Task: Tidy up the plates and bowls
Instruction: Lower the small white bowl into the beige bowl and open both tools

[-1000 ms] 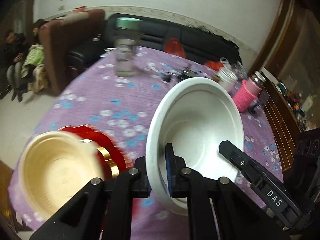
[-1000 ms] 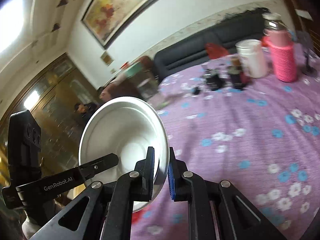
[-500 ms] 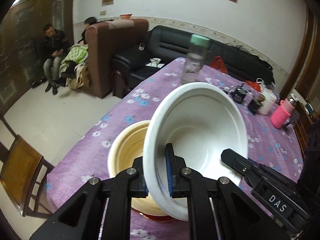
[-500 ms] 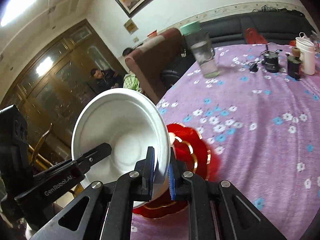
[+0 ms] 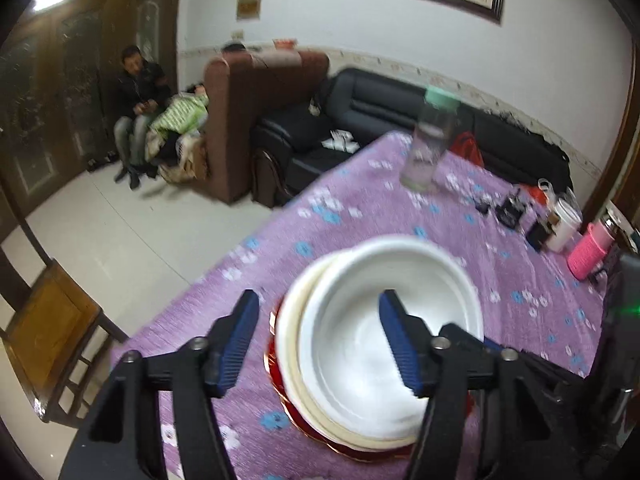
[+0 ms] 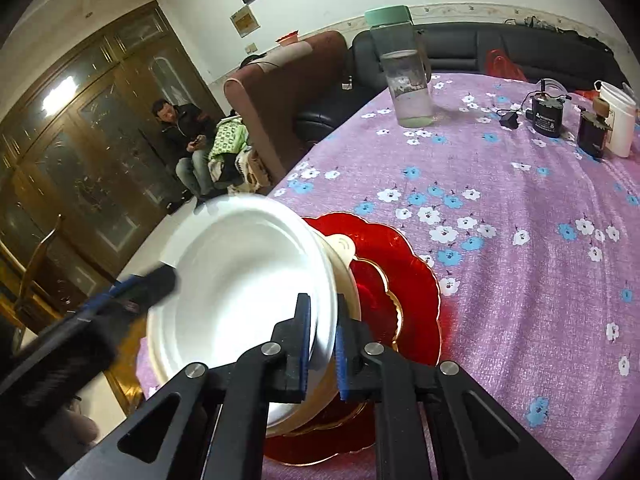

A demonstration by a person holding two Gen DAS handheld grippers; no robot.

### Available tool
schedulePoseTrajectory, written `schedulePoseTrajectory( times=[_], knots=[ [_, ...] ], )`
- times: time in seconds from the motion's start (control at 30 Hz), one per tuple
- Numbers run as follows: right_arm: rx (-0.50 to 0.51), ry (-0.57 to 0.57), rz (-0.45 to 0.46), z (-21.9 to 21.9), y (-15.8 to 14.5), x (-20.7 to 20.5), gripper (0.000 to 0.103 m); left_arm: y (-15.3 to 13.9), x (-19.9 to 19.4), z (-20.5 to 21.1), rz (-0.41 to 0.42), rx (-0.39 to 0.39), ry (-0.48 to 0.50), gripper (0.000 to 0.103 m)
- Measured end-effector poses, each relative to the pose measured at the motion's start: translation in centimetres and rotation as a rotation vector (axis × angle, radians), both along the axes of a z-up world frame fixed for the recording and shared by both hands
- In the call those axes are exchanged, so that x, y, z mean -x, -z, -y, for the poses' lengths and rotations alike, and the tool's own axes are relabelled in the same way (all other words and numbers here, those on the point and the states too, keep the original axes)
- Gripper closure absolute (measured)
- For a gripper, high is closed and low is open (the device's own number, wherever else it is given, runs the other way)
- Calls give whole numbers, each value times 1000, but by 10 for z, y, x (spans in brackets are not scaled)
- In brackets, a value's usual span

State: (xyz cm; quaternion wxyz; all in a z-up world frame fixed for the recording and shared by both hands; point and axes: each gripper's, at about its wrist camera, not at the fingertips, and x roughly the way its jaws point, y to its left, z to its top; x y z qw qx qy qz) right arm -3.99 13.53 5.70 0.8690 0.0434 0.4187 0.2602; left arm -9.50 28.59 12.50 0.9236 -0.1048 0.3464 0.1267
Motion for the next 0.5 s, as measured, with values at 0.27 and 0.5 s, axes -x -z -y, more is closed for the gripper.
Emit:
schedulePoseTrajectory(
  times=[0.27,0.5],
  knots=[
    [13,-18,95,-7,-6,13,67,-9,8,6,42,-46,-1,38],
    [34,0,252,-6,-26,33,37,-11,14,6,62,-53,-15,32]
  ],
)
